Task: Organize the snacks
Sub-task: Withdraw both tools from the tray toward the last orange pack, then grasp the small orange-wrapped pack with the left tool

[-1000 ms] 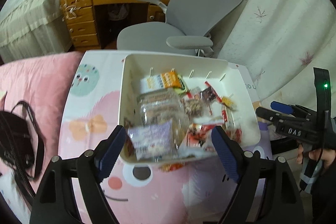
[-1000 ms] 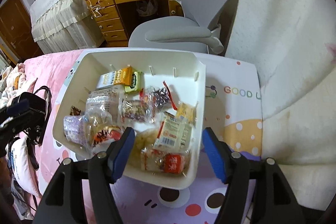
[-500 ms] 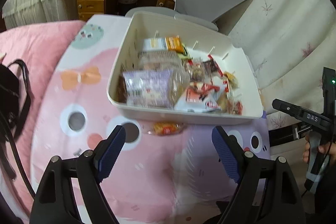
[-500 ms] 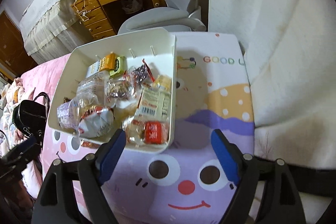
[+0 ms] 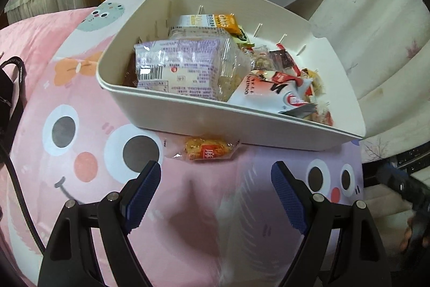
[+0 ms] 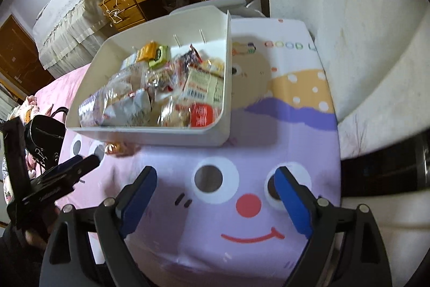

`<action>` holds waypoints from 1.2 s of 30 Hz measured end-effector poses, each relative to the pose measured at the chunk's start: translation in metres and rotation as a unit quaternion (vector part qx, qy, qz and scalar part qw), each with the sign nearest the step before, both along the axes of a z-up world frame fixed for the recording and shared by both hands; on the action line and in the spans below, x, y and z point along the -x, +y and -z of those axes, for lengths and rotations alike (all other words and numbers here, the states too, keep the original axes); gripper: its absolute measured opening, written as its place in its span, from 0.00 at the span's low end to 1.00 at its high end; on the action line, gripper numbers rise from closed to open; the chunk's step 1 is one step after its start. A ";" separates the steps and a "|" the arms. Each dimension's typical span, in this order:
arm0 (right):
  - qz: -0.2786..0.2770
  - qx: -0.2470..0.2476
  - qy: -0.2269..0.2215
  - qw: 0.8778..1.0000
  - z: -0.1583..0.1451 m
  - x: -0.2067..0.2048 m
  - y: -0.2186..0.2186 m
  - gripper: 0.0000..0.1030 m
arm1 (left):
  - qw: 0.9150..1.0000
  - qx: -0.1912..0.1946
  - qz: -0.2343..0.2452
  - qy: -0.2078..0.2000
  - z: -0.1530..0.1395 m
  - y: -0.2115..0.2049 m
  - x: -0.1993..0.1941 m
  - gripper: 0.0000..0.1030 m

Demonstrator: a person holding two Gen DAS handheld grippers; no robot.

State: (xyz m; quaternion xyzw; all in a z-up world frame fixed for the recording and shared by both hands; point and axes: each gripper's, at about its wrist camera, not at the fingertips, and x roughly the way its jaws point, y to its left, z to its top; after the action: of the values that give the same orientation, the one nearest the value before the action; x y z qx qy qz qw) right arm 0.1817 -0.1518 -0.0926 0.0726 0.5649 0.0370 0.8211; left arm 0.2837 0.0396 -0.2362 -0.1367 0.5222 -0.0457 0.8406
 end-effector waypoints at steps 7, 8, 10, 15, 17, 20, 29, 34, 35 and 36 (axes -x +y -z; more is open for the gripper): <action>-0.006 0.010 0.049 0.999 0.028 0.013 0.013 0.87 | 0.999 -0.032 -0.004 0.002 0.025 -0.006 -0.013 0.81; -0.009 0.009 0.057 0.998 0.032 0.014 0.015 0.87 | 0.999 -0.038 -0.004 0.001 0.028 -0.007 -0.015 0.81; -0.012 0.008 0.066 0.998 0.038 0.015 0.016 0.87 | 0.999 -0.048 0.001 -0.001 0.031 -0.010 -0.017 0.81; -0.002 0.008 0.080 0.997 0.047 0.017 0.010 0.87 | 0.997 -0.070 0.007 -0.009 0.039 -0.015 -0.023 0.81; 0.004 0.007 0.083 0.997 0.049 0.018 0.008 0.87 | 0.997 -0.072 0.008 -0.007 0.042 -0.016 -0.024 0.79; 0.014 0.005 0.090 0.996 0.052 0.019 0.005 0.87 | 0.997 -0.076 0.011 -0.009 0.045 -0.017 -0.027 0.74; 0.029 0.002 0.103 0.994 0.059 0.023 -0.004 0.87 | 0.997 -0.080 0.015 -0.018 0.048 -0.017 -0.029 0.66; 0.030 0.000 0.107 0.994 0.063 0.024 -0.003 0.87 | 0.997 -0.078 0.019 -0.021 0.047 -0.018 -0.029 0.63; 0.028 -0.001 0.108 0.994 0.063 0.024 -0.003 0.87 | 0.997 -0.077 0.019 -0.022 0.047 -0.018 -0.028 0.63; 0.028 -0.001 0.108 0.994 0.063 0.025 -0.003 0.87 | 0.997 -0.075 0.019 -0.023 0.047 -0.017 -0.027 0.63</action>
State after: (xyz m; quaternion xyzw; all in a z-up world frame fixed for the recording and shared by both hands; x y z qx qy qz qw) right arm 0.1570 -0.1545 -0.1558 0.0923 0.6478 0.0065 0.7562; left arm 0.3109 0.0221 -0.2830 -0.0620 0.5069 -0.0250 0.8594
